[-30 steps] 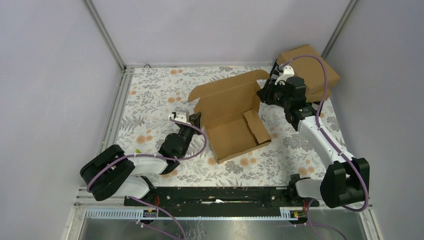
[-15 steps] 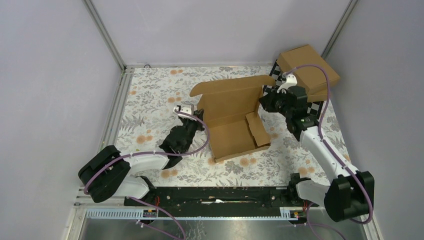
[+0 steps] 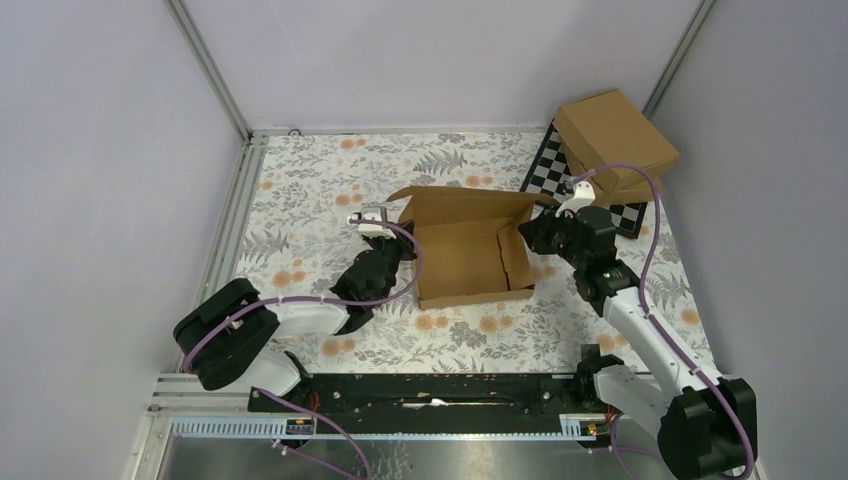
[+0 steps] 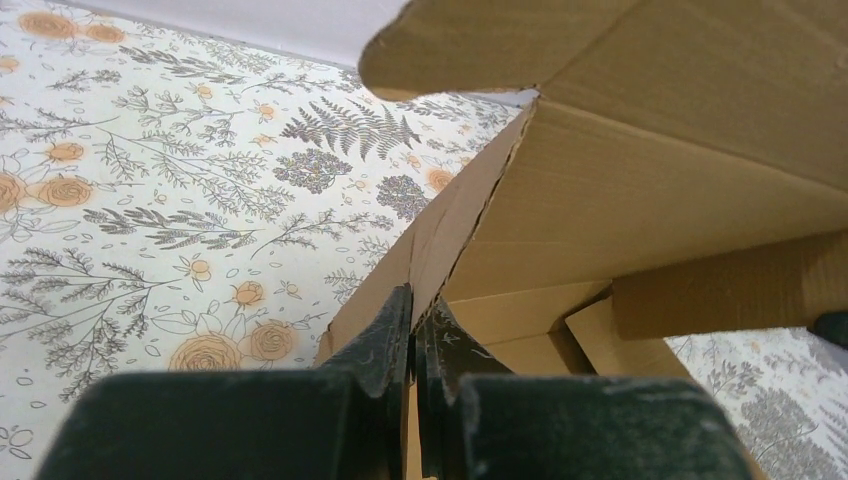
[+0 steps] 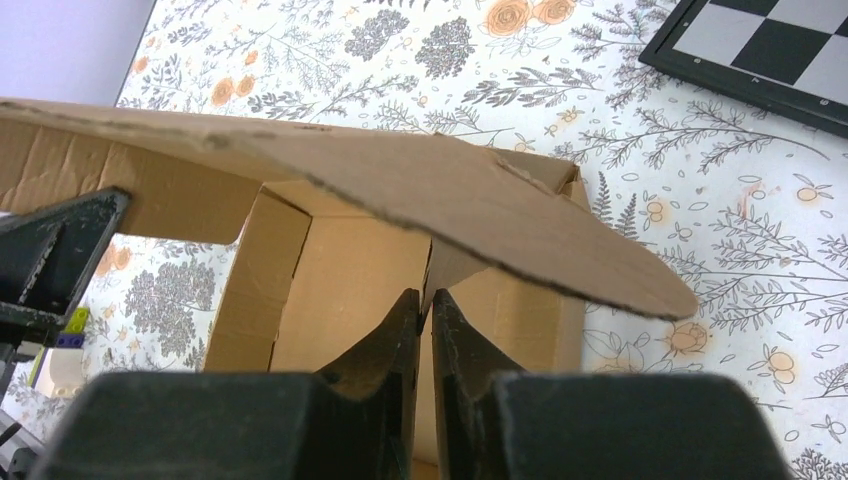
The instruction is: Fold the paper box
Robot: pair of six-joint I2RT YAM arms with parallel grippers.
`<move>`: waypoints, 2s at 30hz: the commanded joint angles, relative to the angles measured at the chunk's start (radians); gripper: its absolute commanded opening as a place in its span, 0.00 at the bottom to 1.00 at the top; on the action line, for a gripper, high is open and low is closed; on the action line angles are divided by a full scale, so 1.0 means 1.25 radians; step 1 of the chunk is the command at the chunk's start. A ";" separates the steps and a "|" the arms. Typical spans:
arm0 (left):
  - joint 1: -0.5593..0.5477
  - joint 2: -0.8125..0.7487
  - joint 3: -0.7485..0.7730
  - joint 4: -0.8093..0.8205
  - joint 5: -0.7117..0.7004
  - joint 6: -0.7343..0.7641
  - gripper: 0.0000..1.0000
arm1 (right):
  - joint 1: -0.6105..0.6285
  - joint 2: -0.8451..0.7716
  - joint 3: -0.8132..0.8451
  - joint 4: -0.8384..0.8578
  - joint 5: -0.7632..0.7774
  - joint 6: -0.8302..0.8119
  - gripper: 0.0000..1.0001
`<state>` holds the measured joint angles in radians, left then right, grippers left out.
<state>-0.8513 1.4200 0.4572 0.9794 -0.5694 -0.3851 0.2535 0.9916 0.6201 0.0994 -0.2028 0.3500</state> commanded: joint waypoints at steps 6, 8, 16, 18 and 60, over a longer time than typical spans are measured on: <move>-0.020 0.007 0.164 -0.232 -0.015 -0.127 0.00 | 0.046 -0.020 -0.048 -0.038 -0.044 0.016 0.12; -0.019 0.012 0.224 -0.333 -0.027 -0.134 0.00 | 0.050 -0.021 -0.051 -0.038 -0.040 0.014 0.12; -0.019 0.055 0.154 -0.255 -0.009 -0.177 0.00 | 0.052 -0.038 -0.065 -0.038 -0.026 0.006 0.13; -0.019 0.066 0.107 -0.180 -0.015 -0.162 0.00 | 0.052 -0.046 -0.068 -0.041 -0.022 0.006 0.13; -0.018 0.062 0.852 -1.262 0.504 0.256 0.98 | 0.052 -0.077 -0.073 -0.167 0.056 -0.019 0.15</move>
<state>-0.8722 1.3510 1.4315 -0.4759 -0.1265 -0.2222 0.3096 0.8951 0.5072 -0.1001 -0.1246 0.3439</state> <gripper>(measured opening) 0.986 0.144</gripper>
